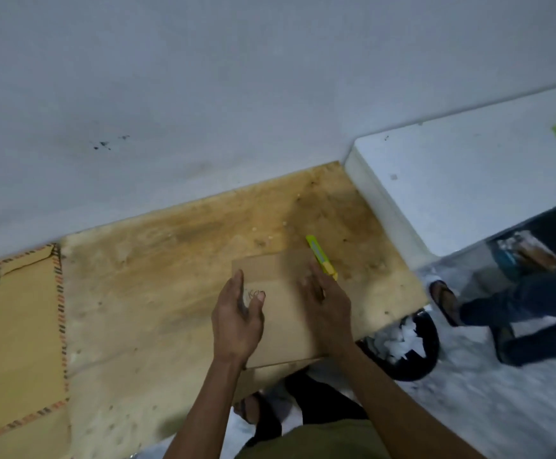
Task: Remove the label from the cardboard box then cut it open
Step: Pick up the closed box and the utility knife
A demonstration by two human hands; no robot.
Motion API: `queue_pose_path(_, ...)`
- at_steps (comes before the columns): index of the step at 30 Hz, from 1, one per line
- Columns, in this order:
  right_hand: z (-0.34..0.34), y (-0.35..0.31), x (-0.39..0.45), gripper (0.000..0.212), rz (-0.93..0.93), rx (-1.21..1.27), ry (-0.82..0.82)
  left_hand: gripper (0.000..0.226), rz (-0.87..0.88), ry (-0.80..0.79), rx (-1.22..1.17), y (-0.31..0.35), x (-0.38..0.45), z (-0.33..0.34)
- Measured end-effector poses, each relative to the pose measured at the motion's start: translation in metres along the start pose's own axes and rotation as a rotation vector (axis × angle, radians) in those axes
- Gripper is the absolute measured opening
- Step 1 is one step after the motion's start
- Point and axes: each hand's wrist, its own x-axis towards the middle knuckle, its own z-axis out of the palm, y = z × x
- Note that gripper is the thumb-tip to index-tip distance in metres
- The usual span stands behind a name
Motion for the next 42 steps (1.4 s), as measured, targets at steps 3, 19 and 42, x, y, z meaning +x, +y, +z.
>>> queue_pose_path(3,-0.034,0.013,-0.005,0.044,0.057,-0.048,0.086,0.059,0.06,-0.125,0.069,0.011,-0.003,0.032)
queue_pose_path(19,-0.222,0.111,-0.02,0.055,0.197,0.049,0.235,0.048,0.303,-0.398,0.196,0.114,-0.056,0.213)
queue_pose_path(42,-0.296,0.413,0.002,0.036,0.72,0.056,0.209,0.088,-0.061,-0.813,0.531,0.0,-0.094,0.491)
